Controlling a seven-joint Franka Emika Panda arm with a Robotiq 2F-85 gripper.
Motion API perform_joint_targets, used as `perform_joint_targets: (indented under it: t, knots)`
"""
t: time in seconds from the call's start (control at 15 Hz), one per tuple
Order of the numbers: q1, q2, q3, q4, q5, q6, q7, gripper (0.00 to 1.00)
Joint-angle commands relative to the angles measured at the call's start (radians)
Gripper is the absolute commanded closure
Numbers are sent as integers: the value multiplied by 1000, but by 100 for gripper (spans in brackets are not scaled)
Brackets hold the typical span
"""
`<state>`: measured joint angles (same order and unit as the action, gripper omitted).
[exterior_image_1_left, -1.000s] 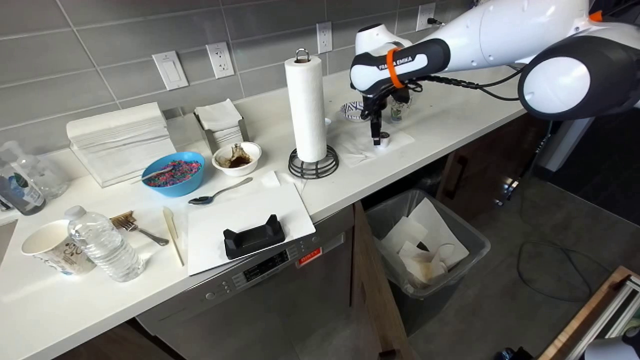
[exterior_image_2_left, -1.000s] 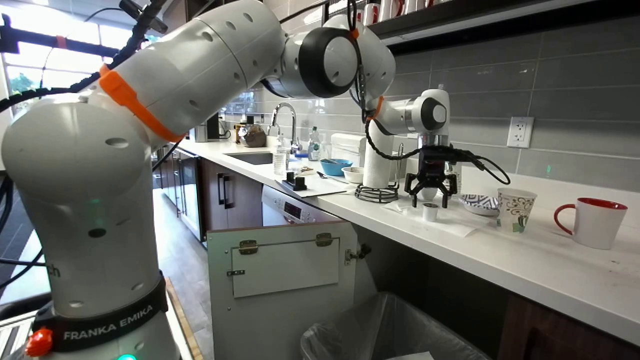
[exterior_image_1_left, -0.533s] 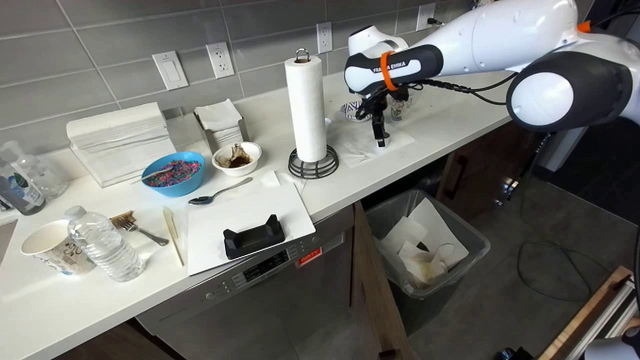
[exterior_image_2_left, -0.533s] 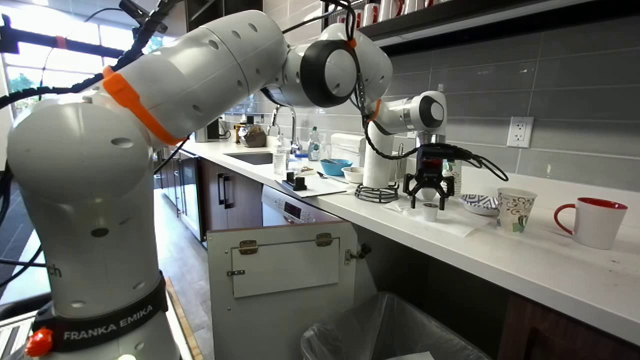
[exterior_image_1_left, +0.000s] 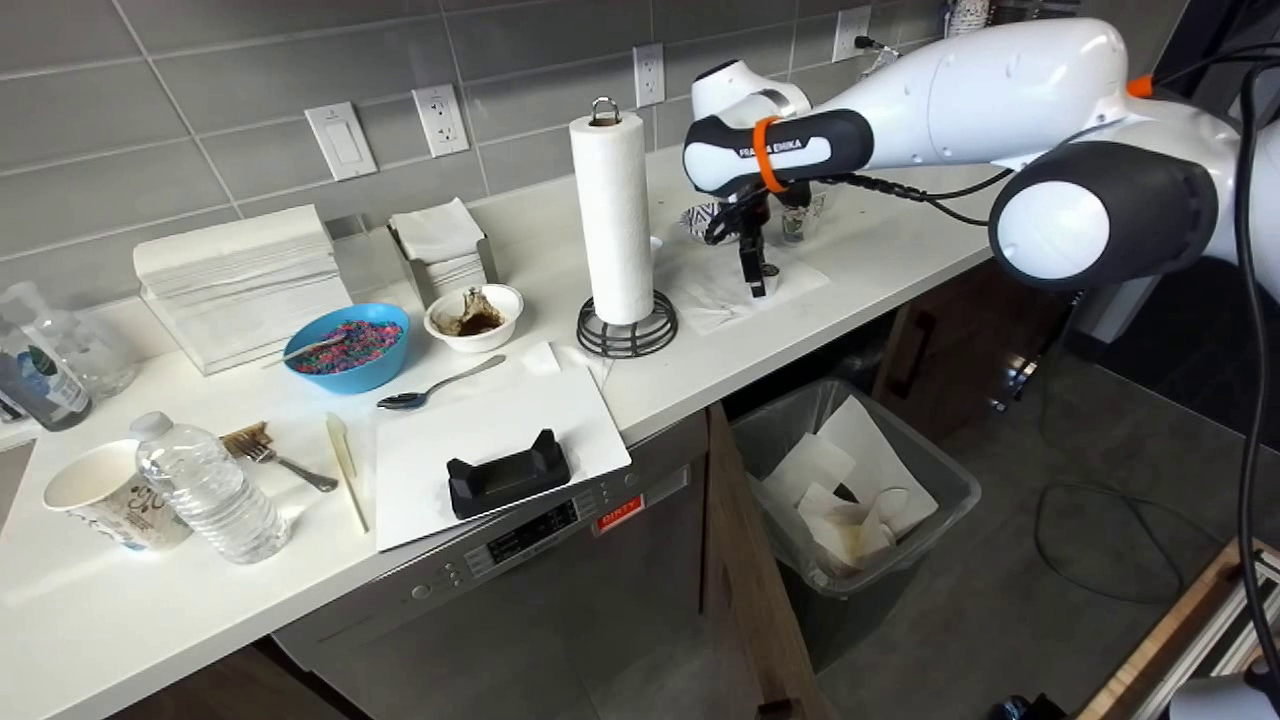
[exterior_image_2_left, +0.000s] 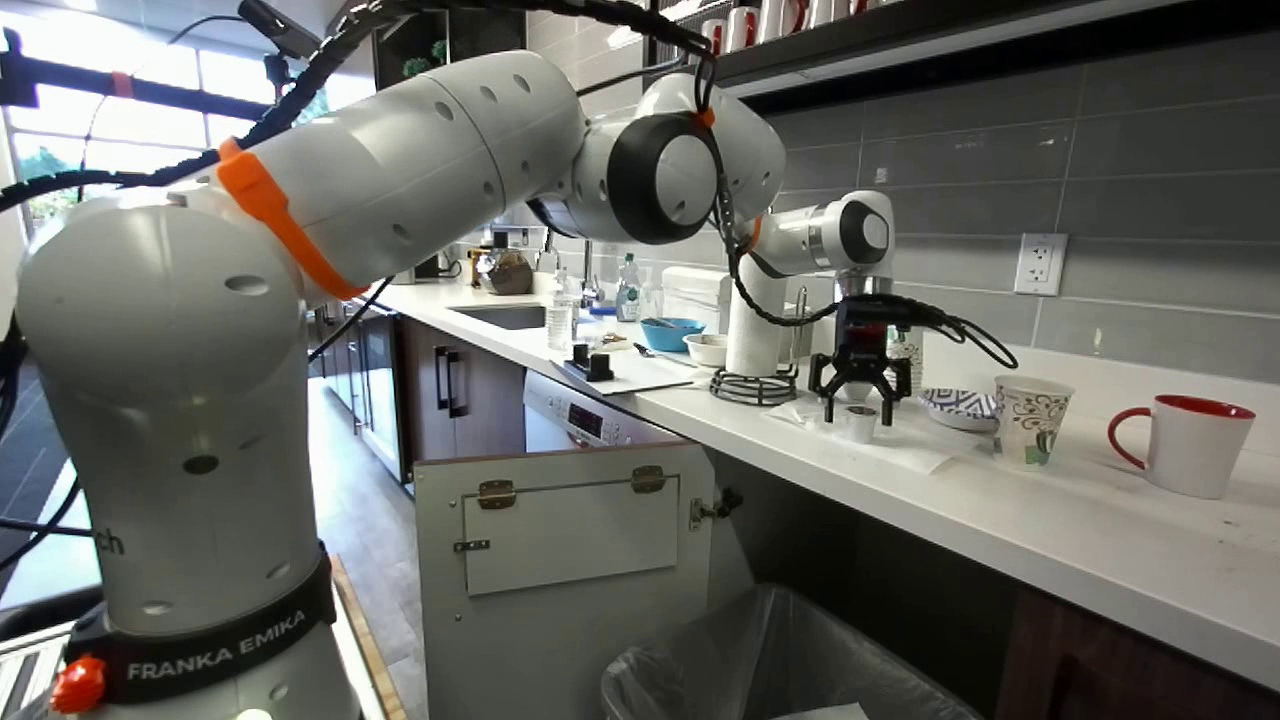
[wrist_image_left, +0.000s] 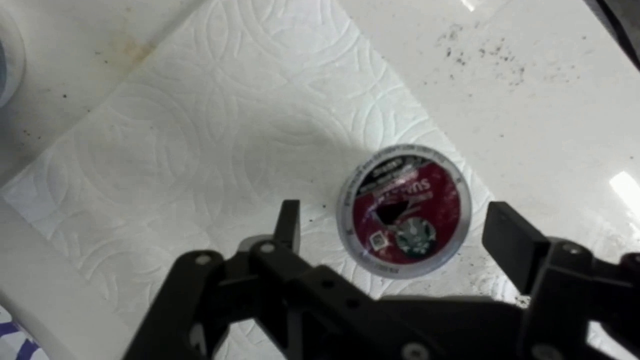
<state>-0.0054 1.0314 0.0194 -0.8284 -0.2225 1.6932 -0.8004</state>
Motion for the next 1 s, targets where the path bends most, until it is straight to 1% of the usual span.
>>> perform_joint_targets:
  t: [0.0, 0.07, 0.13, 0.47, 0.53, 0.6, 0.73, 0.8, 0.93]
  knots:
    - [12, 60, -14, 100, -12, -49, -20, 35]
    - [11, 61, -13, 100, -15, -47, -20, 42]
    - [11, 63, -14, 106, -15, -48, -20, 52]
    - [10, 65, -16, 116, -13, -47, -18, 90]
    - [10, 65, -17, 116, -13, -46, -17, 97]
    - [10, 64, -18, 117, -13, -45, -17, 100]
    - [9, 63, -21, 119, -12, -42, -14, 100]
    - [9, 62, -23, 120, -12, -42, -13, 79]
    - [12, 56, -28, 117, -15, -41, -11, 68]
